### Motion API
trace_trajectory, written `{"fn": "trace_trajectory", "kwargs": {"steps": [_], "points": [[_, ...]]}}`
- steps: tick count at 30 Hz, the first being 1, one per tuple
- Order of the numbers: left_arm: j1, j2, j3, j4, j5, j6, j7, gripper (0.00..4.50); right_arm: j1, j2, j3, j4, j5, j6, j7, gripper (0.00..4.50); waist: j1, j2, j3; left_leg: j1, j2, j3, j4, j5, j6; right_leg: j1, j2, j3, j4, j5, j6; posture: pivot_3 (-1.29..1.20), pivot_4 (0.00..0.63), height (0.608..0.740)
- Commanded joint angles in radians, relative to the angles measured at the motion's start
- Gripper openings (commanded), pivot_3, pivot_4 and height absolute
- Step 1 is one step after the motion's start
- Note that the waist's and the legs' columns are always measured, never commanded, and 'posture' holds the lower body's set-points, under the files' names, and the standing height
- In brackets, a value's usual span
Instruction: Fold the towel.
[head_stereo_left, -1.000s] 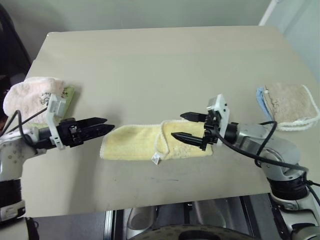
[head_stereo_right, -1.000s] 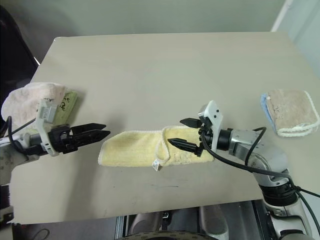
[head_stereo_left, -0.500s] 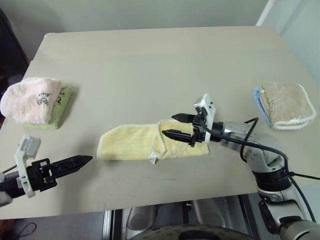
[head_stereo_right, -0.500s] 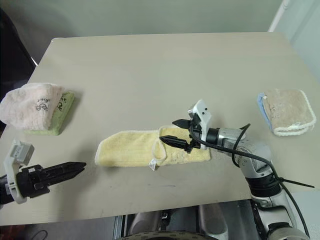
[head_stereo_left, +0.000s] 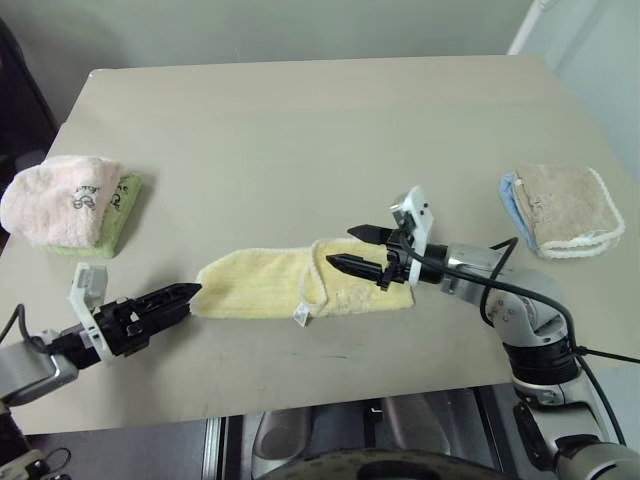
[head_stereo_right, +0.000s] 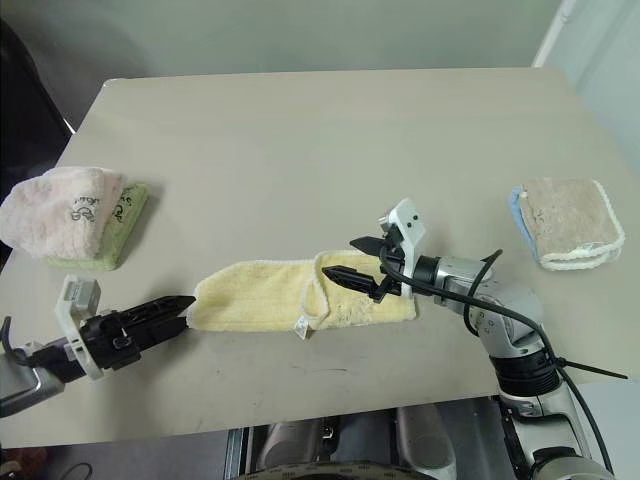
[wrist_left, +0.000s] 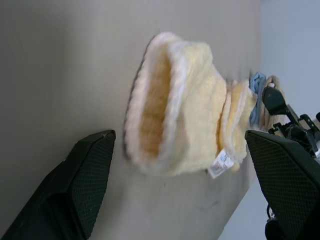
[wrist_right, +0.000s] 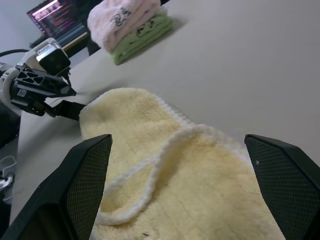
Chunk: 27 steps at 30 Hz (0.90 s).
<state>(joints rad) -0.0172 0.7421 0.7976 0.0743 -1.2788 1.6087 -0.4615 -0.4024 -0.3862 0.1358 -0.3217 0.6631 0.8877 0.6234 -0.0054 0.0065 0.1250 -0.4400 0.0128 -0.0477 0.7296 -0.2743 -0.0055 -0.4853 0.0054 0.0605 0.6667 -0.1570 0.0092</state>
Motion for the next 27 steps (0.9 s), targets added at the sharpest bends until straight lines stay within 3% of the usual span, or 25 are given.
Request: {"fn": "trace_trajectory", "kwargs": {"steps": [1,16,19,27], "points": [[0.000,-0.008,-0.054,-0.032,-0.036,0.006,0.022,4.50,0.002,-0.002,-0.032,-0.044,0.019,0.010,-0.011,4.49,0.002,0.000,0.000,0.001,0.000,0.000,-0.001,0.000,0.000,0.001,0.000,0.000,0.000,0.000,0.000,0.00,0.150,0.703],[-0.005,-0.007,-0.092,-0.018,-0.111,-0.010,0.112,4.50,0.005,0.015,-0.044,-0.040,0.004,0.012,-0.051,4.49,0.006,0.000,0.000,0.005,0.003,-0.001,-0.003,0.000,-0.003,0.003,0.006,0.002,0.000,-0.002,-0.001,0.00,0.150,0.703],[0.019,0.016,-0.097,0.015,-0.068,-0.038,0.064,3.93,0.015,0.008,-0.038,-0.046,-0.004,0.011,-0.051,4.50,0.006,0.000,0.000,0.005,0.003,-0.001,-0.003,0.000,-0.003,0.003,0.006,0.002,0.000,-0.003,0.001,0.00,0.150,0.703],[0.034,0.040,-0.122,0.044,0.000,-0.090,-0.016,0.98,0.018,0.006,-0.042,-0.046,-0.008,0.004,-0.060,4.50,0.002,0.000,0.000,0.005,0.009,0.000,-0.005,-0.003,-0.008,0.001,0.010,0.002,0.000,-0.003,-0.007,0.00,0.150,0.703]]}}
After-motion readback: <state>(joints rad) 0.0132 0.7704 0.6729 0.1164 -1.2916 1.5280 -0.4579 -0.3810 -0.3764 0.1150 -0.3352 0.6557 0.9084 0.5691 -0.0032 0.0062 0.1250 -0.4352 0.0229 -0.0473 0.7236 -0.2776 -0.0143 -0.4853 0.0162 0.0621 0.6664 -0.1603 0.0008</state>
